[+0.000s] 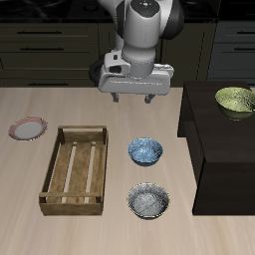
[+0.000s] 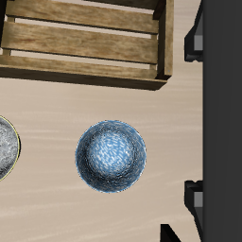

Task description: Place the blue bowl and the green bowl in the wooden tray

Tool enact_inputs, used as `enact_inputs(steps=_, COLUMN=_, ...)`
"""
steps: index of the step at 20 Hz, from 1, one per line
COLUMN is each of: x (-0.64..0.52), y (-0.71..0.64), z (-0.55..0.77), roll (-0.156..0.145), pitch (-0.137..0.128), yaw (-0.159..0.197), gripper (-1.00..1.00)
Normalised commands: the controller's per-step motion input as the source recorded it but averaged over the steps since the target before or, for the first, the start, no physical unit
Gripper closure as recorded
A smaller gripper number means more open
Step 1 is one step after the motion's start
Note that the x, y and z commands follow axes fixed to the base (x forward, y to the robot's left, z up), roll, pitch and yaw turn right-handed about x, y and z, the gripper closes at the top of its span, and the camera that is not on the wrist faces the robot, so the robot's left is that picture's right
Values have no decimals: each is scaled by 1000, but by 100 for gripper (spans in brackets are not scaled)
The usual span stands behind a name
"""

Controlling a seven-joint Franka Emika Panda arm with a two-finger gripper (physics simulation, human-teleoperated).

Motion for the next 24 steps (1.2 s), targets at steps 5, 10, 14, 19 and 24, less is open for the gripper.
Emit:
enact_inputs(steps=5, x=94, y=33, z=-163, roll=-8, pitch=-10, yaw=6, gripper=-100)
enact_inputs(steps=10, x=83, y=44, z=-200, roll=2, pitch=-36, yaw=3, gripper=-100)
enact_inputs(steps=14, x=171, y=17, z=-271, roll=-9, pitch=20, yaw=-3, gripper=-100)
enact_inputs(steps=19, x=142, y=19, z=-263, roll=-6, pitch=26, yaw=-10, gripper=-100)
enact_inputs(steps=24, x=53, y=66, z=-229, roll=7, pitch=1, yaw=-8, gripper=-100)
